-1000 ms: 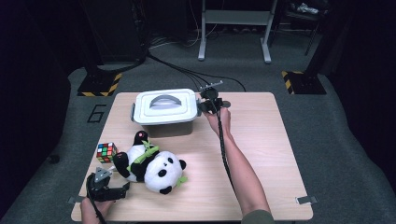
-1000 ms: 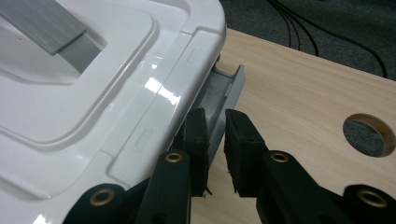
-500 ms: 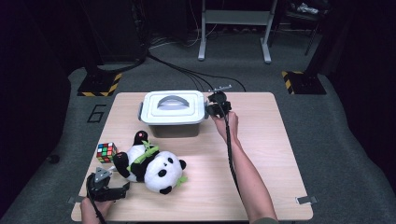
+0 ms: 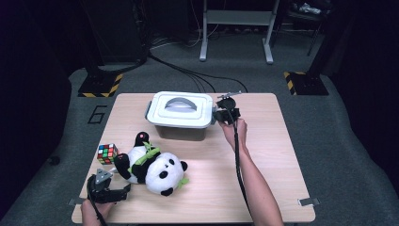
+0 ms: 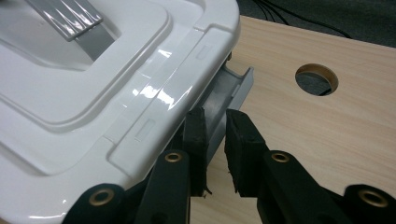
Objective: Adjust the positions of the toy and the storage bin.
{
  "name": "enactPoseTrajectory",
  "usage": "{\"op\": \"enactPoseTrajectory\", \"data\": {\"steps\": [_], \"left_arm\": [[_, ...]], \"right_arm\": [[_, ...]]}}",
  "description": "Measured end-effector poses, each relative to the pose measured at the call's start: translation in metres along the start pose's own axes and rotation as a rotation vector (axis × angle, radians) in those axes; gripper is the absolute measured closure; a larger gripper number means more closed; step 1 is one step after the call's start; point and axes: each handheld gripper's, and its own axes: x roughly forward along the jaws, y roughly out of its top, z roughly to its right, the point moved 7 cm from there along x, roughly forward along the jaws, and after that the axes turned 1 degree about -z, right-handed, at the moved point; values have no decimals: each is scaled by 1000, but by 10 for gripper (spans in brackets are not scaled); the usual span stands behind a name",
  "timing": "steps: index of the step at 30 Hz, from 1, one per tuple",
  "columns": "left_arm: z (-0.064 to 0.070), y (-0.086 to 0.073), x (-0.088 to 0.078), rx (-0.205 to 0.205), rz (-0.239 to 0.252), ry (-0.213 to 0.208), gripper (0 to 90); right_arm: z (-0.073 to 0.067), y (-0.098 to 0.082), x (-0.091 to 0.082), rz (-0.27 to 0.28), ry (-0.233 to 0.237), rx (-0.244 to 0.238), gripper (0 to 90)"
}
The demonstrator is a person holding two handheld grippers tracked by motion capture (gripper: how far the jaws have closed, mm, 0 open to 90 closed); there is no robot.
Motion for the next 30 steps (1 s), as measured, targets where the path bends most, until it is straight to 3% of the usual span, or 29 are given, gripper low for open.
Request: {"op": "enactPoseTrajectory", "data": {"steps": [6, 12, 22, 24, 30], "left_arm": [[0, 0, 0, -1, 1, 0, 0], [0, 0, 0, 0, 0, 0, 0], [0, 0, 0, -1, 1, -1, 0], [0, 0, 0, -1, 0, -1, 0], [0, 0, 0, -1, 1, -1, 0]], "right_arm": [[-3, -8, -8, 14, 3, -12, 796], [-1, -6, -5, 21, -3, -44, 759], [14, 13, 15, 33, -18, -10, 756], [16, 15, 17, 26, 4, 7, 753], [13, 13, 14, 11, -19, -36, 766]]}}
